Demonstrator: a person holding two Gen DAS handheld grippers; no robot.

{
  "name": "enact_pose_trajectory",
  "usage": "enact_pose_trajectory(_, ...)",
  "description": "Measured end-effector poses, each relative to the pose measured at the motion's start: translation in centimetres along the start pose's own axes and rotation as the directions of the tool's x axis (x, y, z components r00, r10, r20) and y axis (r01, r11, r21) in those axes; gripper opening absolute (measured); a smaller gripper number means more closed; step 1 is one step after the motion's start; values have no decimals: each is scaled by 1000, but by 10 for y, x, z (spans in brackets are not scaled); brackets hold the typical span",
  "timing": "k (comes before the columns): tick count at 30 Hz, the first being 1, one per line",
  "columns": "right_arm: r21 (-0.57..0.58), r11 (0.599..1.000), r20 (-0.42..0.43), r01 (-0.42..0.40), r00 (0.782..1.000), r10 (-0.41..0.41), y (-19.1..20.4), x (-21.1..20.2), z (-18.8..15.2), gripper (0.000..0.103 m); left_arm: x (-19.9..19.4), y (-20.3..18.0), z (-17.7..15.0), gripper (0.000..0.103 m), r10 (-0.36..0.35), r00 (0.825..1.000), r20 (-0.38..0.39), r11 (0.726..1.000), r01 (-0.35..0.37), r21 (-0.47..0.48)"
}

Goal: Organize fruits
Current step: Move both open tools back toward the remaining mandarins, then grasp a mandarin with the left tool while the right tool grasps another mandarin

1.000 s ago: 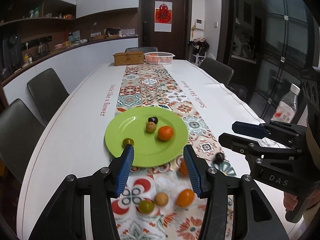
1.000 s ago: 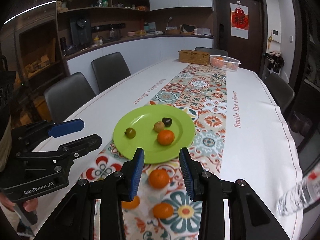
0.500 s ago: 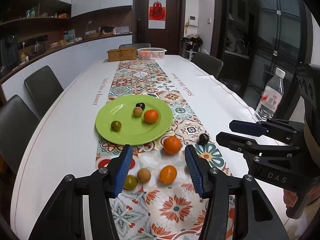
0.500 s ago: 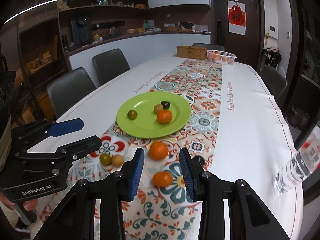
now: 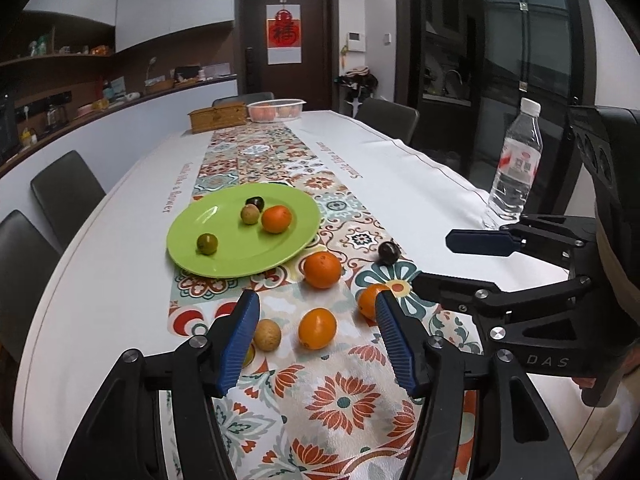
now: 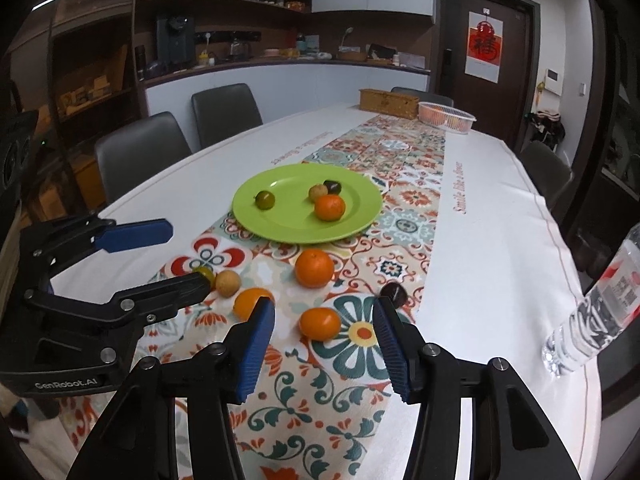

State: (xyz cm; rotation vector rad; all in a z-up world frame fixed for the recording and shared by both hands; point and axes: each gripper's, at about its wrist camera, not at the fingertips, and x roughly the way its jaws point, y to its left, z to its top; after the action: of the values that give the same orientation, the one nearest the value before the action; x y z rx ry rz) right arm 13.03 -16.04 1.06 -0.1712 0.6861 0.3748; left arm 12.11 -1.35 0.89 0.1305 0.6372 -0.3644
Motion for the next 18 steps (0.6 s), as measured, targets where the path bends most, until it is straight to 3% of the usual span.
enact_pose_trajectory(18, -7, 999, -151, -46, 987, 45, -4, 62, -16, 52, 54, 5, -22, 59, -64, 989, -133, 991, 79, 110)
